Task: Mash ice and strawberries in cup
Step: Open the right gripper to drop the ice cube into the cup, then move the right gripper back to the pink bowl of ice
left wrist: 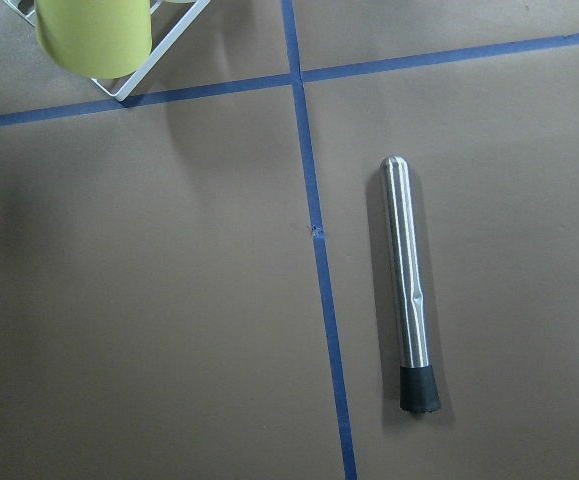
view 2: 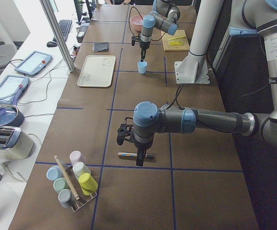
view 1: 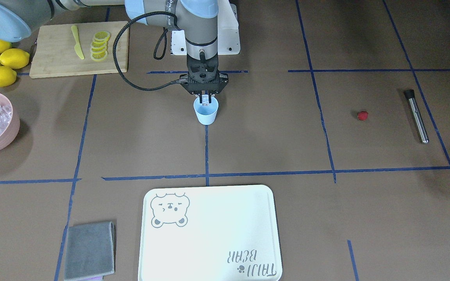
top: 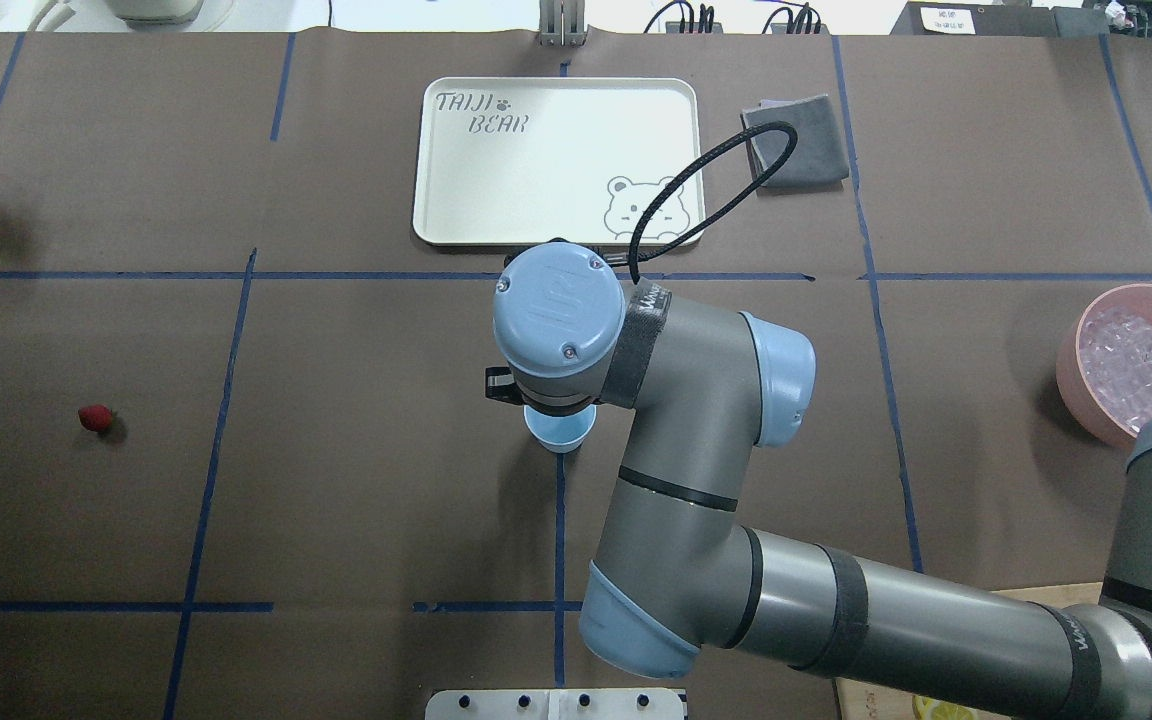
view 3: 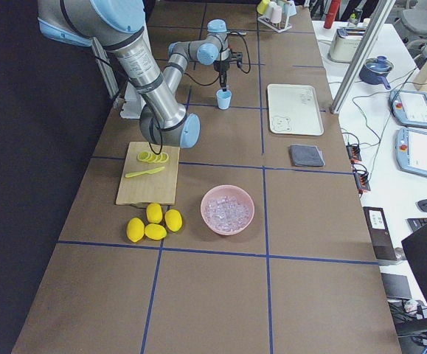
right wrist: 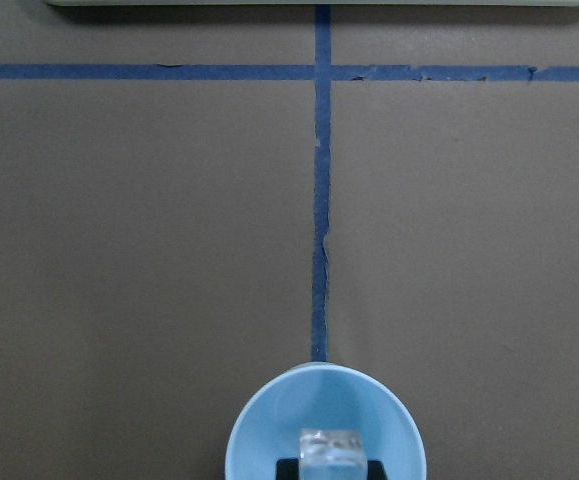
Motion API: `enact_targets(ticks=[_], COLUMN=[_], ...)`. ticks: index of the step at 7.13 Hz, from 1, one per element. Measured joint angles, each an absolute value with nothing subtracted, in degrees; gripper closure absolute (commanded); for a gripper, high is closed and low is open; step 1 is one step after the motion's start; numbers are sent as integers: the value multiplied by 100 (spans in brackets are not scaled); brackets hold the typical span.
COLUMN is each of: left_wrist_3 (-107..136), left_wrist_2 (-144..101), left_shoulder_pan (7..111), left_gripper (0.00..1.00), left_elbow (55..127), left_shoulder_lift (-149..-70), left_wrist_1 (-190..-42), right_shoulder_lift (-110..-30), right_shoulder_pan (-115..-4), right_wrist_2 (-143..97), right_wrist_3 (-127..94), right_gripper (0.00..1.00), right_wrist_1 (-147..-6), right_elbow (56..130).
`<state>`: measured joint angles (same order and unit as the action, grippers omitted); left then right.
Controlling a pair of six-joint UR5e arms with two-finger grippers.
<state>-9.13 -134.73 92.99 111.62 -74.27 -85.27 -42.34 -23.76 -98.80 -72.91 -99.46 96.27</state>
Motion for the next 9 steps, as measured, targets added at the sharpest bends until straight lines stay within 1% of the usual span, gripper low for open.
enact_targets(ticks=[3,5,7,9], left_wrist_3=[-914,-914,-914,-916], left_wrist_2=[-13474,-13474,-13474,-13476], left_shoulder_pan=[9299,9299,9299,9293], left_gripper=[0,0,0,0], left_elbow=[11162,11162,11160,11156], left_shoulder_lift=[-7427,-7427,-7427,-7427], left_wrist_1=[-8539,-8542,-8537,-8540], right_shoulder_lift=[-4219,-4345,-4920,-5789], right_shoulder_pan=[-2327,-2515,-3055,-4060], right_wrist_2=[-9861,-9886,-10001,-10796], right_wrist_3=[-7286,-7188,-6417,-4935], right_gripper=[2,2,2,2], right_wrist_1=[-9930,-9922,-9912,-9914], right_elbow=[9570,9792,10358,10837])
